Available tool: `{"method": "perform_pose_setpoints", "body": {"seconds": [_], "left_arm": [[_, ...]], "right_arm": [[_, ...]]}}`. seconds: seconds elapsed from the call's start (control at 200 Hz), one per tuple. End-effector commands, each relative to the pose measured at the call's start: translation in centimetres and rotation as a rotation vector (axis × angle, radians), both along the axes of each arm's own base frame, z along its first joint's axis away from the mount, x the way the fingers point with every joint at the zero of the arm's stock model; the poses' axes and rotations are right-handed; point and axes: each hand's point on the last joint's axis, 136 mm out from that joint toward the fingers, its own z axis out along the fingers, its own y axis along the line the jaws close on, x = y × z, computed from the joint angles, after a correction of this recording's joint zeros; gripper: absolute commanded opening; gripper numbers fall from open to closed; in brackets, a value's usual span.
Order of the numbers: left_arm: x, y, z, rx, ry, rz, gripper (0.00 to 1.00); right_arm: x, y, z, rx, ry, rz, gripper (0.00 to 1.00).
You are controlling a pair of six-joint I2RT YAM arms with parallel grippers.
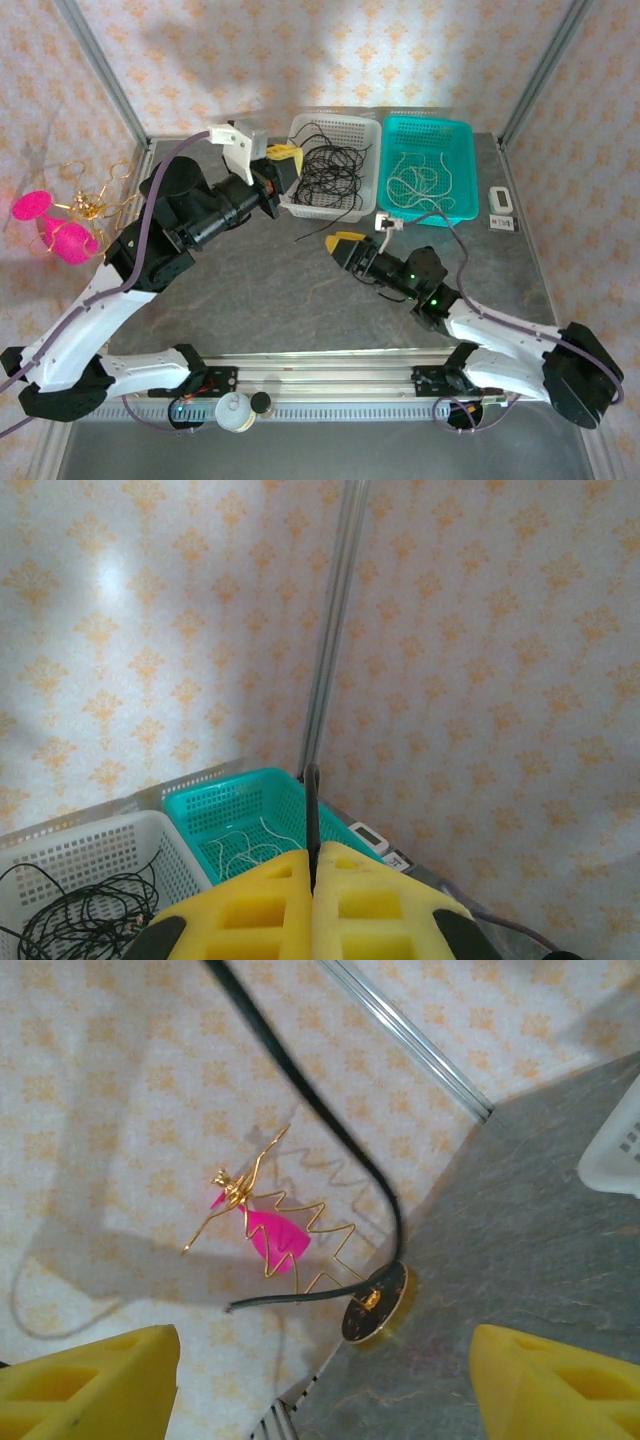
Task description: Untangle the cables
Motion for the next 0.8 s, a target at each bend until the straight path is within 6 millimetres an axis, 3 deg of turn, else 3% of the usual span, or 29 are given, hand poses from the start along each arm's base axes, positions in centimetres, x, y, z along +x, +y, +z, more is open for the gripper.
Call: {"method": "perform_pose_setpoints", "body": {"seconds": [0.0,0.235,0.395,0.561,0.686,0.796], "left_arm": [[-0.2,-0.7,0.7,-0.027,-0.019,-0.033,0.00],[-0.4,-0.5,0.9,-0.032,-0.022,-0.033,0.00],[-0.5,-0.3,0.9,-0.028,-0.022,-0.024,0.00],[-0.5,-0.1,0.7,-0.021,-0.018,-0.019,0.00],[-0.3,0.1,0.6,-0.014,-0.019,-0.003,0.00],[-0.1,0.3,0.5,-0.008,-0.023,0.017,0.00]], "right_arm": [[1.6,0.1,1.8,0.099,0.026,-0.062,0.73],[4.4,2.8,0.0,0.095,0.074,-0.070,0.56],[6.1,3.4,-1.9,0.012,0.033,-0.133,0.45],[6.6,4.1,-1.8,-0.017,0.001,-0.128,0.45],[5.9,4.4,-1.7,-0.013,0.018,-0.088,0.56],[4.9,3.5,-2.8,-0.030,0.033,-0.079,0.61]]}}
